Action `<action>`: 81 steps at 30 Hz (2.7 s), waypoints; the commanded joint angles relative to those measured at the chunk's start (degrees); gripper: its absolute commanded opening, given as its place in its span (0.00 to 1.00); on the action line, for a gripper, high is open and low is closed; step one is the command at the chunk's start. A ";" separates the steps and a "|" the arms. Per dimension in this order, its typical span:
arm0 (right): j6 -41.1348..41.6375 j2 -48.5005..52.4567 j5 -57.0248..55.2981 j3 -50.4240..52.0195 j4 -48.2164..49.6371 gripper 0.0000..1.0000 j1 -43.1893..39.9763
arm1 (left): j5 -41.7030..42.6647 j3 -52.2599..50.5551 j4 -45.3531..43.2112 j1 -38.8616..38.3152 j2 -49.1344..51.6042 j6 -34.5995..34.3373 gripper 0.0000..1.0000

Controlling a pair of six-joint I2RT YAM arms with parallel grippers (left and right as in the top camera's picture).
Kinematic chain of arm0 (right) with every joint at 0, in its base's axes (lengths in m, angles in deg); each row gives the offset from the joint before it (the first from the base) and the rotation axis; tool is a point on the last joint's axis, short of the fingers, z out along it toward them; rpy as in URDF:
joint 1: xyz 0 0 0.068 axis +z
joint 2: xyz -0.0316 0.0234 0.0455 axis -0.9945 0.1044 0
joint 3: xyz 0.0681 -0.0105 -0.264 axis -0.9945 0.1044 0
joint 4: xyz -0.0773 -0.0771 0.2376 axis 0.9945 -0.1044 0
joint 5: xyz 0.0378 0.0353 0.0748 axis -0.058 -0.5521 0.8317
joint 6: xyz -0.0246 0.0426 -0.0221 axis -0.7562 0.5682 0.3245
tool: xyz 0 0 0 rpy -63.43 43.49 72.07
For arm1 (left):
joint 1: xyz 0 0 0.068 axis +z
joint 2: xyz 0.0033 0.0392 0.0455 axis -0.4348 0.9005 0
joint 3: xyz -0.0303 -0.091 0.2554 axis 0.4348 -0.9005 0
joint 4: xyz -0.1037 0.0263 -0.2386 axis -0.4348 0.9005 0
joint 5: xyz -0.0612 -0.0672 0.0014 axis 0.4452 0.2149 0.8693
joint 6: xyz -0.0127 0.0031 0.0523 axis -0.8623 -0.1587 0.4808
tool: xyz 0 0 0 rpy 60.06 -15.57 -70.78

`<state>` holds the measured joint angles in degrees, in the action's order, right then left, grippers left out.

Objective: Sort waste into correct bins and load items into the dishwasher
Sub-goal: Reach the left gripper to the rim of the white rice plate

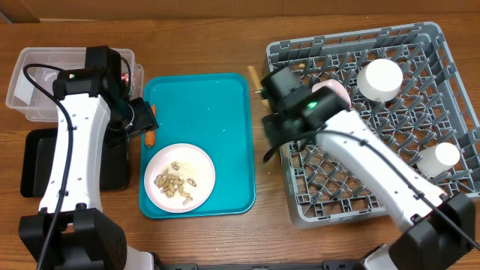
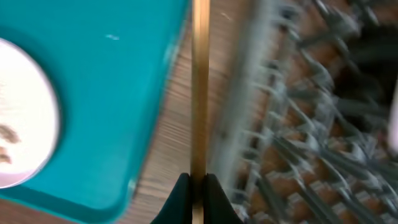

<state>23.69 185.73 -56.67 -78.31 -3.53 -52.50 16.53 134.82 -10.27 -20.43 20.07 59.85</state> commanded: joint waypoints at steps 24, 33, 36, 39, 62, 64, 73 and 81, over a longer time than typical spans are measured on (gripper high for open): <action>-1.90 -7.52 6.93 -0.26 1.36 0.38 -4.31 | -0.09 -0.46 0.07 -0.24 -0.81 -0.74 0.68; -2.75 -8.09 12.72 -0.28 -2.12 0.36 -4.76 | 3.96 -1.05 -0.39 -8.22 -0.79 -1.68 0.68; -2.64 -8.96 10.88 -0.28 -3.30 0.40 -6.51 | 3.96 -1.86 -1.20 -12.96 -0.50 -3.82 0.68; -2.78 -10.29 10.88 -0.28 -4.66 0.42 -9.31 | 3.96 -3.67 -3.32 -17.53 -0.15 -6.71 0.68; -3.30 -12.22 10.88 -0.28 -13.07 0.63 -22.53 | -1.20 -28.17 -33.16 -29.75 -0.02 -18.82 0.56; -3.30 -12.22 10.88 -0.26 -13.07 0.63 -22.53 | -1.22 -28.96 -33.64 -29.75 -0.02 -18.99 0.55; -3.28 -12.22 10.93 -0.28 -12.87 0.63 -22.53 | -1.22 -31.76 -36.54 -29.75 1.86 -19.61 0.55; -3.28 -12.22 11.08 -0.26 -12.92 0.63 -22.53 | -1.20 -31.74 -39.08 -29.75 7.89 -19.56 0.38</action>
<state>20.79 174.71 -45.67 -78.02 -16.69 -74.92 16.09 103.79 -49.05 -50.07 24.48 40.51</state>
